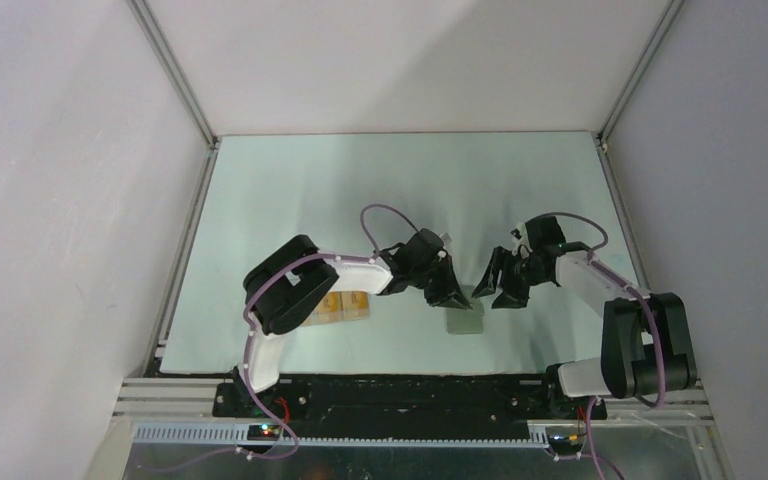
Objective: Put the credit cards into the card holder
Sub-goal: Close the card holder at the center of the board.
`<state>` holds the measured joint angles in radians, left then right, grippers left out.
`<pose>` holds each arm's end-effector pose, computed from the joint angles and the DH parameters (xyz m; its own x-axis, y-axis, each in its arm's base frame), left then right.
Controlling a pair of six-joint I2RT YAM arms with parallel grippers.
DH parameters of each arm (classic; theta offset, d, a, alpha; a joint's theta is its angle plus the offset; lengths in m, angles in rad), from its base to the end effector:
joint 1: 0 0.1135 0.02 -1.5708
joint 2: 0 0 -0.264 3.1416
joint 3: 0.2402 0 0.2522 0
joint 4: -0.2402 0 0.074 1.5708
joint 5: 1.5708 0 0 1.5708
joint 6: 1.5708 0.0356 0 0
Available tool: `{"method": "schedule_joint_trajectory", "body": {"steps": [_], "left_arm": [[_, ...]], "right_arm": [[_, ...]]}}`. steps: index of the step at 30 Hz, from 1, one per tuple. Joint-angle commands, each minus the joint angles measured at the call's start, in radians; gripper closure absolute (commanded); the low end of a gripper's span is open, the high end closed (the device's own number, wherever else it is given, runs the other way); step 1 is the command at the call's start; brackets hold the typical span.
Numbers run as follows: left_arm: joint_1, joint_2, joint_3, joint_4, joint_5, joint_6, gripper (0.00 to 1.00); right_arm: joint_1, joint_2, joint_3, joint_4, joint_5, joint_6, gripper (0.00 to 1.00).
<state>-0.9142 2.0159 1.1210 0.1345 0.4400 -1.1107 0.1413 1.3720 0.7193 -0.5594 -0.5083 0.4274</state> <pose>0.2387 -0.3345 0.1250 -0.9977 -0.0334 -0.0587 0.0249 0.6258 -0.7796 0.2310 0.0504 0.1728 -0.9647 0.2285 -0.1306 0.1184 0.8198 0.5602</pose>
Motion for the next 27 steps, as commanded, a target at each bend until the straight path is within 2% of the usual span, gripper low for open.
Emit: {"method": "schedule_joint_trajectory", "body": {"steps": [1, 10, 16, 27], "left_arm": [[0.002, -0.044, 0.052, -0.037, -0.027, 0.053, 1.00], [0.001, -0.043, 0.073, -0.074, -0.032, 0.082, 1.00], [-0.009, -0.030, 0.080, -0.121, -0.051, 0.095, 1.00], [-0.020, -0.004, 0.104, -0.125, -0.049, 0.092, 1.00]], "right_arm": [[-0.012, 0.037, -0.027, 0.022, -0.035, -0.020, 0.38], [-0.015, 0.081, -0.048, 0.059, -0.065, -0.020, 0.39], [-0.023, 0.108, -0.053, 0.075, -0.058, -0.018, 0.49], [-0.029, 0.158, -0.056, 0.104, -0.053, -0.015, 0.50]]}}
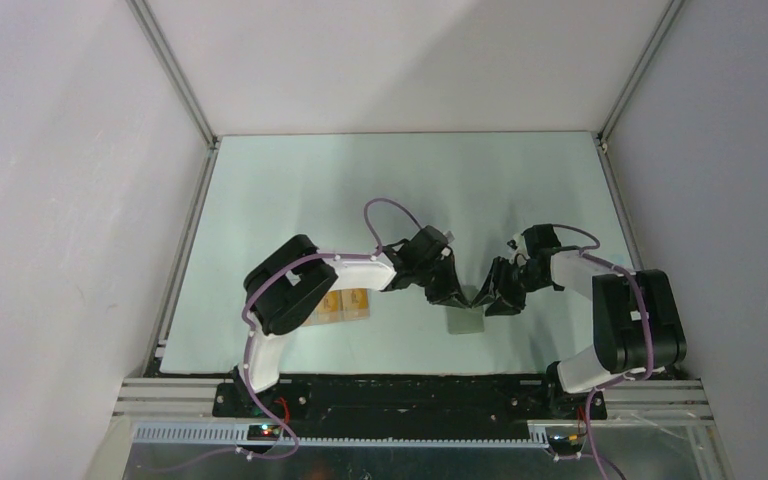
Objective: Put the credit cards into the card holder
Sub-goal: Close the card holder at the center of the board.
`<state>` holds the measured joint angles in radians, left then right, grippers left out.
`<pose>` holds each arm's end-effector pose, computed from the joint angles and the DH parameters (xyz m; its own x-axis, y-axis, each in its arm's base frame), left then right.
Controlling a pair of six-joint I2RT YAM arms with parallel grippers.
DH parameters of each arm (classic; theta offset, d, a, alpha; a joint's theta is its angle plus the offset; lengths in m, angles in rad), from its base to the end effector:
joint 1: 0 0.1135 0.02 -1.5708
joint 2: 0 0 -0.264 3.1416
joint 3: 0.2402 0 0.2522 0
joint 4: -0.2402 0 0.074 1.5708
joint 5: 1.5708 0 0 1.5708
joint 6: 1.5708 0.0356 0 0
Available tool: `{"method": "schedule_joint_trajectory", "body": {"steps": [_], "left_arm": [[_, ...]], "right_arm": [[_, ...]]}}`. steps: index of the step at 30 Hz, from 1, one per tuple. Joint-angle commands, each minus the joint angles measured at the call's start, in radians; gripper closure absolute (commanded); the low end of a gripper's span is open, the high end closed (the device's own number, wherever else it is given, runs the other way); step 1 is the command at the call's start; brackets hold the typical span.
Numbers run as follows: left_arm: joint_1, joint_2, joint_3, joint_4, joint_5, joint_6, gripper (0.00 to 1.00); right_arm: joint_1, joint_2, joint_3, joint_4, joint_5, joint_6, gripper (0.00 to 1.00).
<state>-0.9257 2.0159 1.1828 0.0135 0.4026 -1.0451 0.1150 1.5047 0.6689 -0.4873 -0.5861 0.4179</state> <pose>0.2388 -0.3405 0.1328 -0.9955 -0.0006 -0.0948 0.0695 0.6755 -0.7341 0.2329 0.0467 0.1349 -0.9737 0.2279 -0.0064 0.1804 0.7873 0.5896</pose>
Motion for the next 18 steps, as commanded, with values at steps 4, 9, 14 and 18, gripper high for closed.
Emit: {"method": "schedule_joint_trajectory", "body": {"steps": [4, 9, 14, 18], "left_arm": [[-0.013, 0.005, 0.051, -0.004, 0.000, 0.023, 1.00], [-0.017, 0.016, 0.055, -0.004, -0.006, 0.022, 1.00], [-0.020, 0.024, 0.049, -0.004, -0.012, 0.022, 1.00], [-0.022, 0.027, 0.049, -0.007, -0.020, 0.026, 1.00]], "right_arm": [[-0.002, 0.037, -0.005, 0.036, 0.024, -0.006, 0.50], [-0.003, 0.037, -0.005, 0.032, 0.030, -0.012, 0.51], [-0.003, 0.034, -0.006, 0.033, 0.036, -0.007, 0.59], [-0.003, 0.031, -0.005, 0.027, 0.042, 0.001, 0.63]]}}
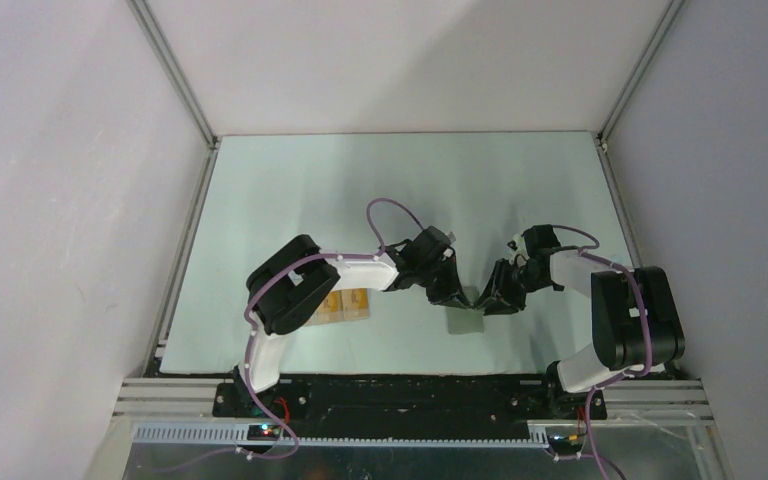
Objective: Put the credit cards into the card holder
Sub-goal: Close the card holder at the center of the board.
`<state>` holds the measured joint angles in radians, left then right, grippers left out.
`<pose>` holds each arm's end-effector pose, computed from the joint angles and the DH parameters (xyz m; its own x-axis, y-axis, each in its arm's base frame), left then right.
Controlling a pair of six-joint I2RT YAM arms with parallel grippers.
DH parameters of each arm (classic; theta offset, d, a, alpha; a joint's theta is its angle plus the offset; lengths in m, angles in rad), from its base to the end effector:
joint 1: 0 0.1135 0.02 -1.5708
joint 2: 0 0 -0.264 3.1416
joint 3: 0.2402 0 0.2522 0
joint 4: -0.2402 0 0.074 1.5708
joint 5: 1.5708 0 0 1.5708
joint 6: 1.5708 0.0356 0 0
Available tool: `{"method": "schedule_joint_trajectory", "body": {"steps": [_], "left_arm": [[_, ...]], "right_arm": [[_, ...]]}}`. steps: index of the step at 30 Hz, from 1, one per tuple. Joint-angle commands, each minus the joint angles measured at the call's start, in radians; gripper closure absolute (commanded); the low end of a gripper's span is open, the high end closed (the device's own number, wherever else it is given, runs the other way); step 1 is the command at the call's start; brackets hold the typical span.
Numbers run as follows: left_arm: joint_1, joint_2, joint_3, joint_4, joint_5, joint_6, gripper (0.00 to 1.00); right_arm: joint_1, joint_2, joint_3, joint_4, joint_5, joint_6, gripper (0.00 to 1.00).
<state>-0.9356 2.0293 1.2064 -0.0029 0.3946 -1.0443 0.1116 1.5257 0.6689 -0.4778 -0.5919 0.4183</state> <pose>0.2381 -0.3461 0.1329 -0.9953 0.0052 -0.0964 0.0740 0.6814 -0.7282 0.2344 0.0463 0.1307 -0.9731 0.2302 0.0065 0.1895 0.7843 0.5907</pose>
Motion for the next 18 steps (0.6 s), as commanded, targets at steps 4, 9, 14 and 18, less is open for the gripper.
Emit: {"method": "schedule_joint_trajectory", "body": {"steps": [4, 9, 14, 18], "left_arm": [[-0.016, 0.017, 0.035, -0.036, -0.021, 0.040, 1.00], [-0.025, 0.014, 0.054, -0.088, -0.037, 0.060, 1.00], [-0.032, 0.010, 0.058, -0.111, -0.050, 0.072, 1.00], [-0.036, 0.012, 0.053, -0.131, -0.069, 0.070, 1.00]], "right_arm": [[0.000, 0.005, -0.005, 0.011, 0.058, 0.007, 0.64], [0.004, 0.012, -0.005, 0.013, 0.057, 0.013, 0.63], [0.023, 0.014, -0.005, 0.010, 0.075, 0.024, 0.63], [0.041, 0.013, -0.005, 0.003, 0.095, 0.030, 0.63]]}}
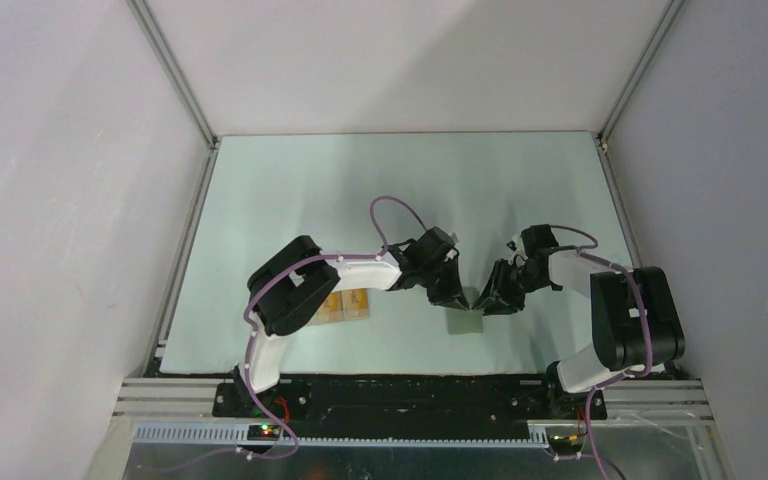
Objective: Put the credit cards into the card holder
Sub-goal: Close the card holder at the center of the board.
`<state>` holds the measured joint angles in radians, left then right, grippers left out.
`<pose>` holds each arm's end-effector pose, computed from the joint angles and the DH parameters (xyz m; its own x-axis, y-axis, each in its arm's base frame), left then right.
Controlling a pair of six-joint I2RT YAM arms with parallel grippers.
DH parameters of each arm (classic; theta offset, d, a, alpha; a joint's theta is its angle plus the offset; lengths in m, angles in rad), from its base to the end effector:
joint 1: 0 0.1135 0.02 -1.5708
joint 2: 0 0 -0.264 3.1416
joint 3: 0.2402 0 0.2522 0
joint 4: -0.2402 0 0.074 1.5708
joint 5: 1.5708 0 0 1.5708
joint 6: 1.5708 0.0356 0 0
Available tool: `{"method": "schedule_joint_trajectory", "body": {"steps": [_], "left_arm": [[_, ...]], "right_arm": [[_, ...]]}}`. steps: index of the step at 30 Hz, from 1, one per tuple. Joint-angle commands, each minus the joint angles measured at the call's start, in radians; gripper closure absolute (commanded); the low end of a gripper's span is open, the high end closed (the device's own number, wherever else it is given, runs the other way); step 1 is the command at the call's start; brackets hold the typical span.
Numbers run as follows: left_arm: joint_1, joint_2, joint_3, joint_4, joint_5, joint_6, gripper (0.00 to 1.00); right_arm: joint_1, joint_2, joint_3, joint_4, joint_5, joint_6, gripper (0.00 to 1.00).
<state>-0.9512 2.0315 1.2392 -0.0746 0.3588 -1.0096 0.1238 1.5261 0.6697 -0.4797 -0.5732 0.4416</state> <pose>0.2346 -0.3505 0.1359 -0.9927 0.0266 -0.1178 0.1011 0.7163 -0.6904 0.2340 0.0486 0.1304 -0.9704 0.2411 0.0152 0.2056 0.7910 0.5762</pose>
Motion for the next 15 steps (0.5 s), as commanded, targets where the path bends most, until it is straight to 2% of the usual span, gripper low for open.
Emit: {"method": "schedule_joint_trajectory", "body": {"steps": [1, 15], "left_arm": [[-0.021, 0.009, 0.018, -0.066, -0.035, 0.034, 1.00], [-0.050, 0.052, 0.047, -0.241, -0.149, 0.011, 1.00]], "right_arm": [[0.037, 0.012, -0.004, 0.003, 0.087, 0.008, 0.64], [0.170, 0.027, 0.051, -0.102, 0.260, 0.054, 0.77]]}}
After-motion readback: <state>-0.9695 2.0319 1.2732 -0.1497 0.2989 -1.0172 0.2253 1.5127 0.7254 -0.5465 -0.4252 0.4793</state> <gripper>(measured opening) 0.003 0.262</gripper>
